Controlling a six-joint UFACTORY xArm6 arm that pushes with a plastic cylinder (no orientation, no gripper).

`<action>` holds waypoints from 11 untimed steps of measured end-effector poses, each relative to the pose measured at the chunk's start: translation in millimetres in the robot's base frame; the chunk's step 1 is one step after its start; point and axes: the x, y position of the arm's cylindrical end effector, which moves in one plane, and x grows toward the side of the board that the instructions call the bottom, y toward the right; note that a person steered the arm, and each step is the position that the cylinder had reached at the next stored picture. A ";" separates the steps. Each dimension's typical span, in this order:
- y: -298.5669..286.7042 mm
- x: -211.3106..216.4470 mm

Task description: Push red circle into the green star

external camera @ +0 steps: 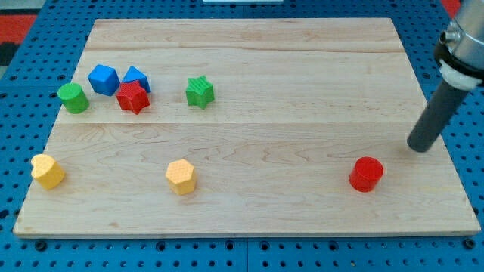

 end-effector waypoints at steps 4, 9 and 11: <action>-184.4 12.0; -316.8 -29.7; -239.7 -18.0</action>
